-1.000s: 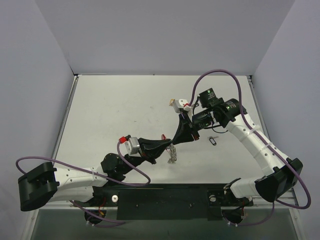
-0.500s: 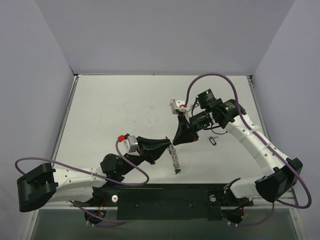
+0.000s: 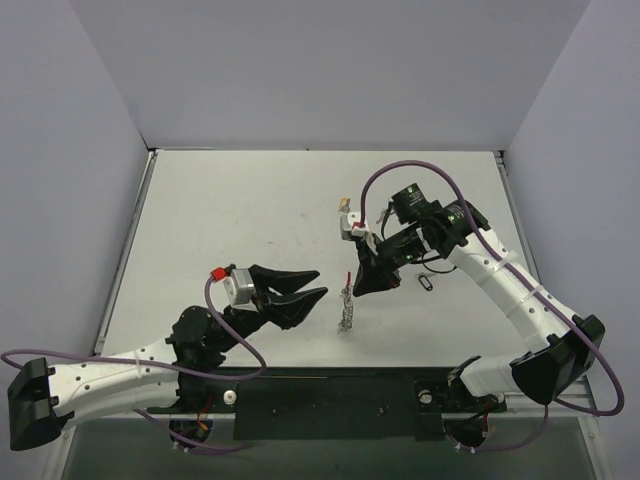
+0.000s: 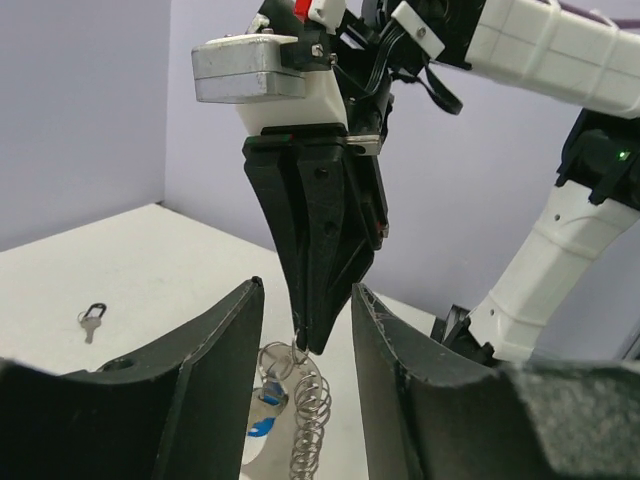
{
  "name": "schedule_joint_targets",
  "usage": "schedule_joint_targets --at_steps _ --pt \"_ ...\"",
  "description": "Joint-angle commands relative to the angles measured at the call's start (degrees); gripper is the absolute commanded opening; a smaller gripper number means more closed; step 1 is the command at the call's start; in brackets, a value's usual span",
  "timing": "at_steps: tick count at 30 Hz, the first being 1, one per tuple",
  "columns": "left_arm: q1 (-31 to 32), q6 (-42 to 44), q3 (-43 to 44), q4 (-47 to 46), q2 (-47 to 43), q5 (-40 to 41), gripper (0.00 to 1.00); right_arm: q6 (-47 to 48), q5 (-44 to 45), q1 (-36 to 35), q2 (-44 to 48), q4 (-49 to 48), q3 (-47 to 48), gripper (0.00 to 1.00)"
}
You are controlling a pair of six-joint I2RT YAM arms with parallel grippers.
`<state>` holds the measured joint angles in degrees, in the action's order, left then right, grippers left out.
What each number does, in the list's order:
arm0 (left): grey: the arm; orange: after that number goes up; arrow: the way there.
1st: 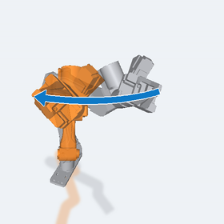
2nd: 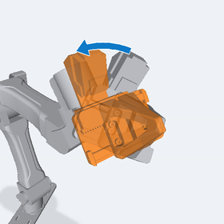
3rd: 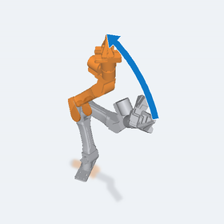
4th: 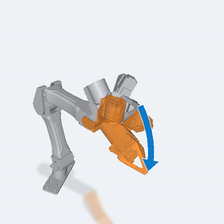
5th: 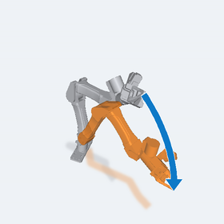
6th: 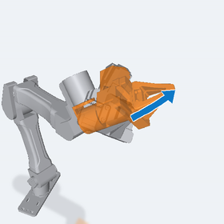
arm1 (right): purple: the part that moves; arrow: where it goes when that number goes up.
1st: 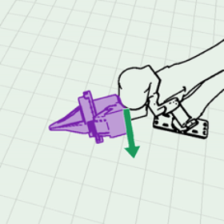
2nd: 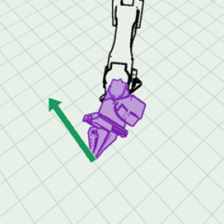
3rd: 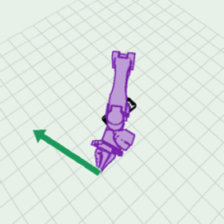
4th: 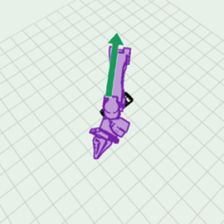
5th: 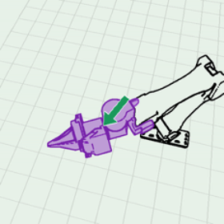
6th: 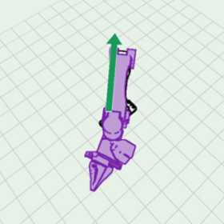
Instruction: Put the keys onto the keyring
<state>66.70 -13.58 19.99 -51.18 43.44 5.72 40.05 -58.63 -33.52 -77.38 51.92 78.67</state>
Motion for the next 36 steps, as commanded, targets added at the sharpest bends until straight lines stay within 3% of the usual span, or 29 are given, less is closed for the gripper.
schedule_joint_targets --at_steps 1,6,10,14,21,26,36 --pt "-0.34 5.40 6.99 21.81 -3.89 -1.66 0.50 3.80 1.85 -1.55 -0.13 5.47 2.71 0.00" --pt "-1.83 7.78 9.54 29.11 -3.81 -5.71 0.51 6.00 3.35 -2.96 -1.28 7.58 4.21 0.00" --pt "-5.16 6.03 10.86 27.80 -0.74 -13.95 0.51 6.35 3.44 -3.57 -1.37 7.84 4.21 0.00" --pt "-9.99 0.86 10.69 22.01 3.14 -23.18 0.69 6.44 3.61 -3.66 -1.10 7.84 4.12 0.00" --pt "-11.94 -1.44 10.42 14.80 8.41 -29.09 0.68 6.62 3.44 -3.57 -0.93 7.84 3.94 0.00" --pt "-11.94 -2.15 11.04 13.12 11.05 -31.64 0.58 6.70 3.09 -3.75 -1.28 7.93 4.03 0.00" --pt "-11.94 -2.94 11.74 10.57 15.62 -31.38 0.49 6.79 2.73 -3.75 -1.45 8.11 4.12 0.00"
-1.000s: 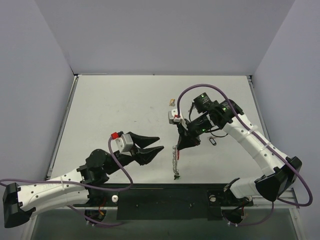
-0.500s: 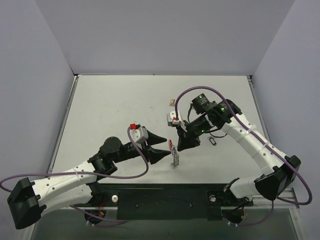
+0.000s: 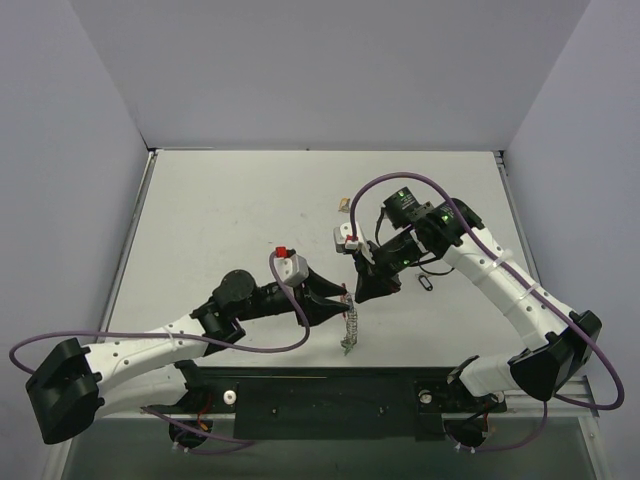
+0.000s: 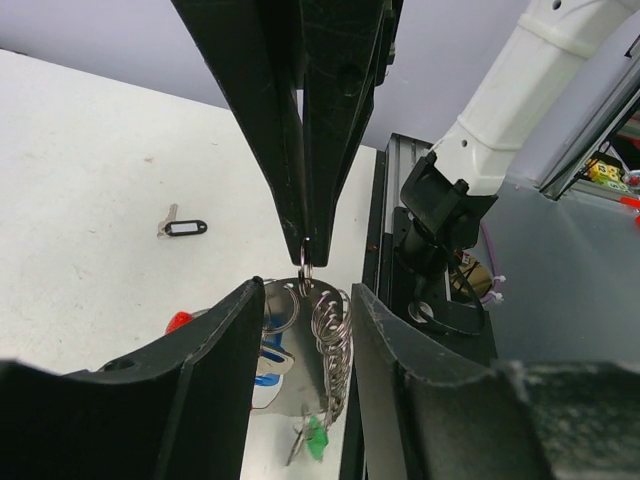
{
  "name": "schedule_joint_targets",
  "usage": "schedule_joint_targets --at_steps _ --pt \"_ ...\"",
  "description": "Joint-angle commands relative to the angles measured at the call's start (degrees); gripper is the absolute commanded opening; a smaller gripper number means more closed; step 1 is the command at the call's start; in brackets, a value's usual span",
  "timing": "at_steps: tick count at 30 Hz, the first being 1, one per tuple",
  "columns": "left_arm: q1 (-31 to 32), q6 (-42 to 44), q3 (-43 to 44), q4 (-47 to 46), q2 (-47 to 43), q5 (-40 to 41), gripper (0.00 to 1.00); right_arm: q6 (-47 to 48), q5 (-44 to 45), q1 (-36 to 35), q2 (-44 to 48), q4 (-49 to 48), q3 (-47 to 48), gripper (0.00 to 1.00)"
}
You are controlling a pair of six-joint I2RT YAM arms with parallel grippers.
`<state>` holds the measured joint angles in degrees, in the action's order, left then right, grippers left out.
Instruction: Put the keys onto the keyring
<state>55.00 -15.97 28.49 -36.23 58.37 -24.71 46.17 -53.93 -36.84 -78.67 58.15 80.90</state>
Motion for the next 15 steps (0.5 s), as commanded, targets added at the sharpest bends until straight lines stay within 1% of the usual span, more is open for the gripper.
schedule_joint_targets --at_steps 1,9,15 --pt "-0.25 -0.38 3.24 -4.64 0.87 -0.78 0.49 0.67 -2.05 -0.34 -0.16 1.97 1.89 0.00" --pt "-0.16 -0.82 3.24 -7.01 2.10 -0.52 0.43 0.76 -2.06 -0.51 -0.60 1.97 2.07 0.00" --pt "-0.16 -1.00 3.24 -7.10 2.80 -1.04 0.37 0.76 -2.14 -0.51 -0.87 2.14 2.15 0.00"
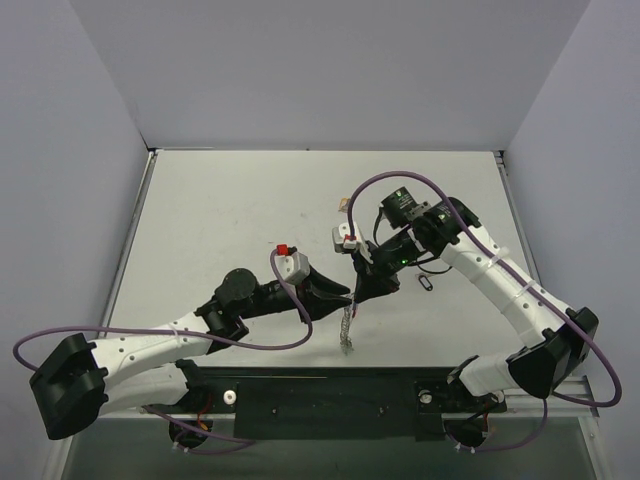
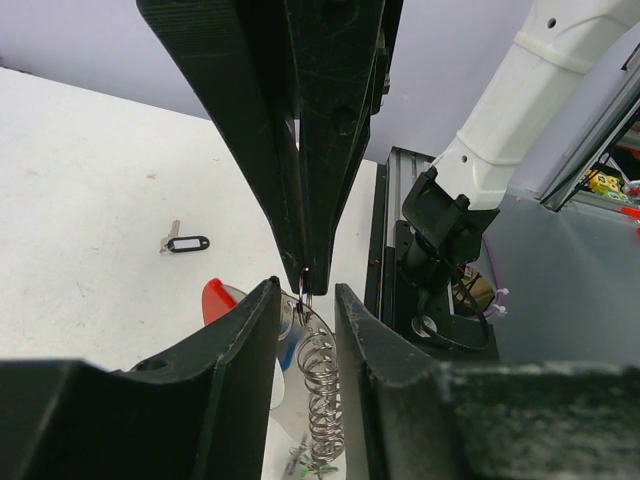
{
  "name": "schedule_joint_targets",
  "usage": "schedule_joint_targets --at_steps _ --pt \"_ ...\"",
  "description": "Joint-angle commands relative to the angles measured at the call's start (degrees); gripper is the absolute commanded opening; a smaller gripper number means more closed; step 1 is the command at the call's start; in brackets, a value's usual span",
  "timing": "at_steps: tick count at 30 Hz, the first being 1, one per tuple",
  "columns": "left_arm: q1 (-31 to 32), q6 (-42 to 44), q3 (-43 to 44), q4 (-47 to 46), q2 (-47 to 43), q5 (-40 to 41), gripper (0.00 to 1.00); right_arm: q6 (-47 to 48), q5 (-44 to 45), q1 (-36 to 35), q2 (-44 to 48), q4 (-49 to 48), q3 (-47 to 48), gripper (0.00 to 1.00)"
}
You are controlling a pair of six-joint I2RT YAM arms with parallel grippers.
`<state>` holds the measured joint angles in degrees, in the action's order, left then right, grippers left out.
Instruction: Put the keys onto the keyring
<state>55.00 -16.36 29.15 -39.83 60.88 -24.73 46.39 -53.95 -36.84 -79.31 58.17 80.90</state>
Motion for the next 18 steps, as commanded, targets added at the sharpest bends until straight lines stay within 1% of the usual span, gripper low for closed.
schedule_joint_targets --at_steps 1,5,18 --pt "-0.16 -0.60 2.58 -3.41 0.29 -1.11 0.36 0.54 -2.21 -0.43 -0.23 2.03 2.24 0.00" --pt "-0.16 -0.52 2.67 -3.15 0.55 -1.37 0.30 0.63 -2.21 -0.51 -0.41 2.12 2.33 0.00" --pt "-0.16 -0.25 2.93 -0.95 0.82 -1.11 0.28 0.63 -2.12 -0.51 -0.41 2.30 2.42 0.00"
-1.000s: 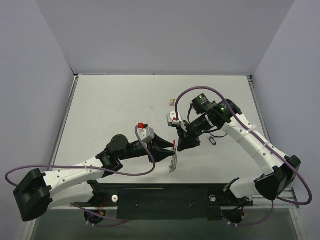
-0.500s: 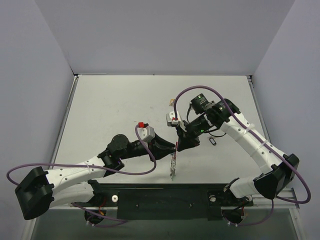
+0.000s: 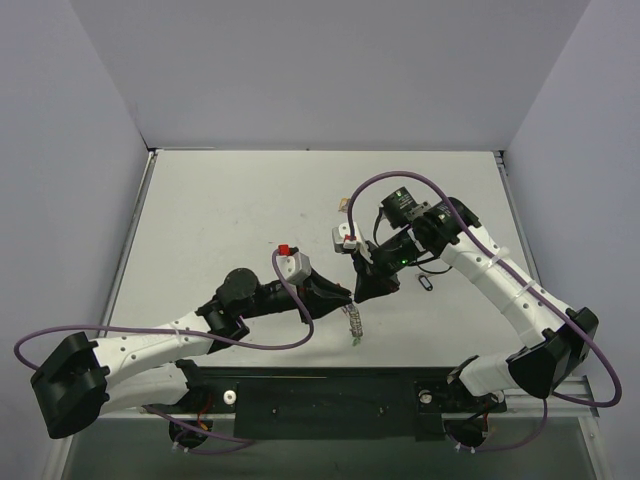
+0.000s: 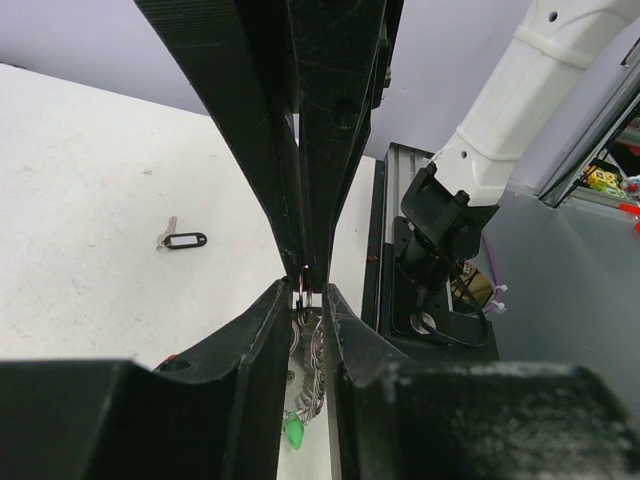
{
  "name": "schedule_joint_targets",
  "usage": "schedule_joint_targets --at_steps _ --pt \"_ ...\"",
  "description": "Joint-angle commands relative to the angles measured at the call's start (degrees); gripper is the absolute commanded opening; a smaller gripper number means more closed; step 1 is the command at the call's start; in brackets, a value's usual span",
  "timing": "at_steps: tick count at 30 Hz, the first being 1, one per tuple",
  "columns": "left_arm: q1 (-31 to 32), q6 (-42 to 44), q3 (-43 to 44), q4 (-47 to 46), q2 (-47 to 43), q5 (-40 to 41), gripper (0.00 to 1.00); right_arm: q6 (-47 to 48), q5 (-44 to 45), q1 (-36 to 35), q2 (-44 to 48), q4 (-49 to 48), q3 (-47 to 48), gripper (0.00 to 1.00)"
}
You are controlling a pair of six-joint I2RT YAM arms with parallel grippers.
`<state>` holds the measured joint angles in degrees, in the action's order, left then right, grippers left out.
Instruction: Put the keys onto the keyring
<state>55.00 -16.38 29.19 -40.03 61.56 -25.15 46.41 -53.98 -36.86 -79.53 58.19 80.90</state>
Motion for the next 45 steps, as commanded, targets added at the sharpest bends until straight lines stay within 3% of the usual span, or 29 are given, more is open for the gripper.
schedule_joint_targets --at_steps 1,7,9,10,11,19,23,32,34,36,42,45 --pt "-0.16 -0.23 3.15 -0.75 0.23 -0.69 0.28 0.61 -2.19 -0.58 -0.10 2.27 2.50 0.00" --pt "-0.16 -0.23 3.15 -0.58 0.58 -0.87 0.21 0.61 -2.19 -0.58 -0.02 2.19 2.33 0.00" --pt "-0.16 -0.14 3.15 -0.66 0.58 -0.96 0.12 0.61 -2.19 -0.49 -0.19 2.27 2.33 0.00" --pt "-0.16 -0.14 3.24 -0.31 0.58 -0.96 0.01 0.61 -2.10 -0.58 -0.19 2.19 2.33 0.00" --pt "-0.16 -0.05 3.33 -0.22 0.49 -0.96 0.00 0.61 -2.19 -0.58 -0.19 2.27 2.33 0.00" --pt "-0.16 0.30 3.24 1.36 -0.21 0.01 0.00 0.61 -1.92 -0.58 -0.19 2.19 2.42 0.00" --pt "-0.16 0.21 2.89 1.71 -0.65 0.71 0.19 0.61 -1.75 -0.67 -0.19 2.27 2.59 0.00" --pt "-0.16 0.03 2.89 2.06 -0.83 0.71 0.22 0.61 -1.83 -0.67 -0.10 2.19 2.42 0.00" --pt "-0.16 0.03 2.98 1.89 -1.00 0.63 0.18 0.61 -1.83 -0.75 -0.10 2.19 2.42 0.00" --pt "-0.16 -0.14 3.07 1.89 -0.92 0.36 0.01 0.61 -1.83 -0.75 -0.10 2.27 2.42 0.00" --pt "-0.16 -0.40 2.54 0.57 -1.62 0.10 0.00 0.00 -1.22 -0.67 -0.02 2.01 2.42 0.00" --pt "-0.16 -0.40 1.58 0.30 -2.67 1.33 0.00 -0.27 -1.13 -0.32 0.60 1.92 2.15 0.25"
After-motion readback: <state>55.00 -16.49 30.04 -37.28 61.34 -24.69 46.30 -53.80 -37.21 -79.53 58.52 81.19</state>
